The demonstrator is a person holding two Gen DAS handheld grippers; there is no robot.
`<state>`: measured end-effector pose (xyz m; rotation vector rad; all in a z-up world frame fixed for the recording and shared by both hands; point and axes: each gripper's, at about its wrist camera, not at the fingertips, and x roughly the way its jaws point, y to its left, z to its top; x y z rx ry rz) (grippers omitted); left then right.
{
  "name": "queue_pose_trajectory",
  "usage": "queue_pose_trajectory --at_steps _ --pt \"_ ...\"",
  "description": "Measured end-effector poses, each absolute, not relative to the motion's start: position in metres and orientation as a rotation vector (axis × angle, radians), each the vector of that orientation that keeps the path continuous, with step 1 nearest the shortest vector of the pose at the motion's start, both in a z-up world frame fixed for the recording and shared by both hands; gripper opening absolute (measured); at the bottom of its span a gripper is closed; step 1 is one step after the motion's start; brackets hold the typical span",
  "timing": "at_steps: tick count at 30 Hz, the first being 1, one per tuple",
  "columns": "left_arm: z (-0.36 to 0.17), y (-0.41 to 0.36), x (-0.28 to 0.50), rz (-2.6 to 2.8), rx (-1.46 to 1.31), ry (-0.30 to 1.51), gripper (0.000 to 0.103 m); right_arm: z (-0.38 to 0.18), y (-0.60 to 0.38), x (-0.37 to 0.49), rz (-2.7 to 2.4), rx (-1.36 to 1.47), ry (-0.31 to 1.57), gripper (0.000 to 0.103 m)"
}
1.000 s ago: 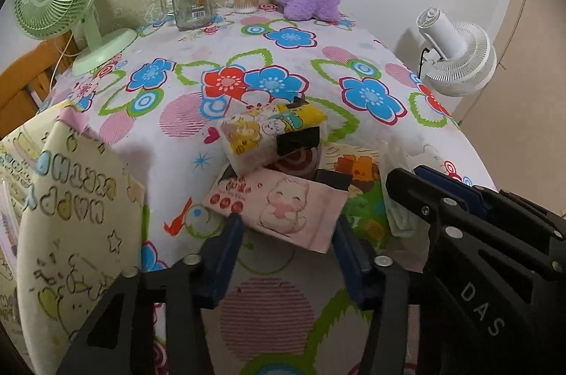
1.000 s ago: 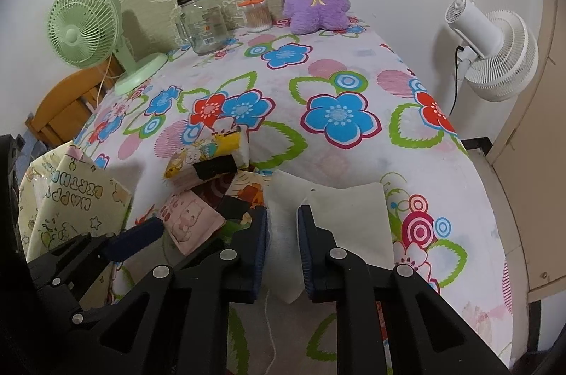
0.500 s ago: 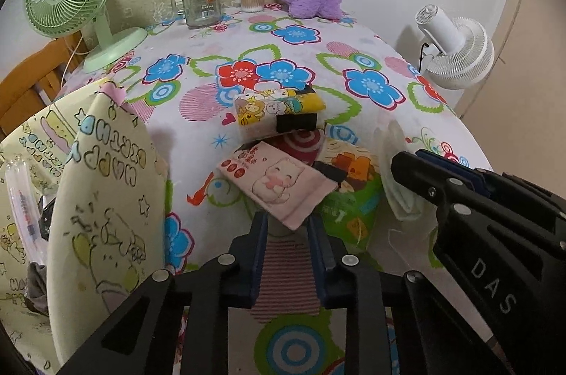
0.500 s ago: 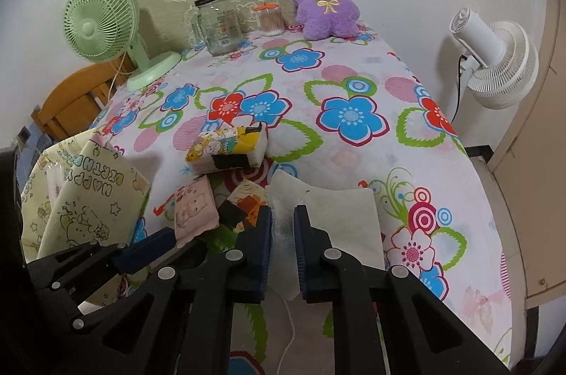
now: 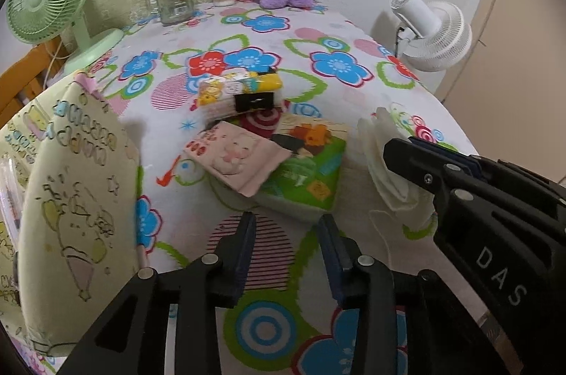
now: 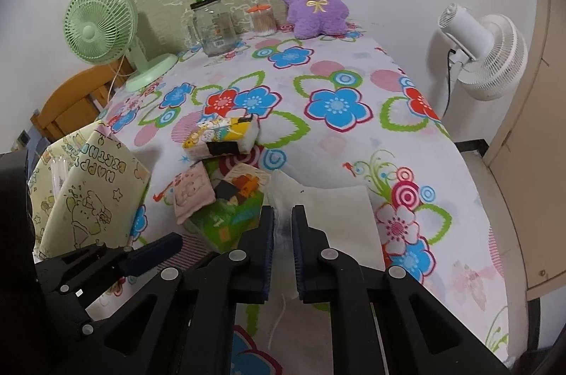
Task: Organize soft objects
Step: 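Move the left tool to the green tissue pack while the right tool holds the white pad, then grasp the green tissue pack with the left tool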
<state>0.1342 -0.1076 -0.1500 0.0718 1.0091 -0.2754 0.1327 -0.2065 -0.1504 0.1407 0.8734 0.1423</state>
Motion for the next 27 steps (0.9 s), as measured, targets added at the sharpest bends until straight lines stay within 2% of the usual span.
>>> queue_pose_trajectory --at_steps 1,3,6,13,15,17,18,19,27 --pt "-0.151 -0.11 0.134 -0.283 0.074 1.008 0.047 -0.151 -0.208 0.132 0.138 0.144 0.872 0.013" --pt "-0.151 -0.113 0.135 -0.289 0.081 1.003 0.055 -0.151 -0.211 0.129 0.132 0.149 0.873 0.013" --pt "-0.152 -0.119 0.137 -0.291 0.088 0.988 0.062 -0.152 -0.214 0.128 0.126 0.15 0.872 0.013" --pt "-0.163 -0.123 0.152 -0.274 0.07 1.002 0.062 -0.156 -0.219 0.132 0.119 0.156 0.88 0.013" --pt "-0.165 -0.123 0.156 -0.268 0.066 0.999 0.06 -0.158 -0.219 0.135 0.117 0.155 0.887 0.013" --pt "-0.164 -0.123 0.157 -0.262 0.07 0.988 0.052 -0.16 -0.219 0.136 0.117 0.156 0.893 0.013" --pt "-0.164 -0.123 0.157 -0.268 0.071 0.985 0.044 -0.16 -0.219 0.137 0.118 0.156 0.896 0.013" --pt "-0.164 -0.123 0.157 -0.269 0.071 0.983 0.041 -0.161 -0.219 0.138 0.119 0.156 0.898 0.013" --pt "-0.159 -0.122 0.151 -0.276 0.067 0.973 0.029 -0.16 -0.216 0.138 0.115 0.153 0.896 0.013"
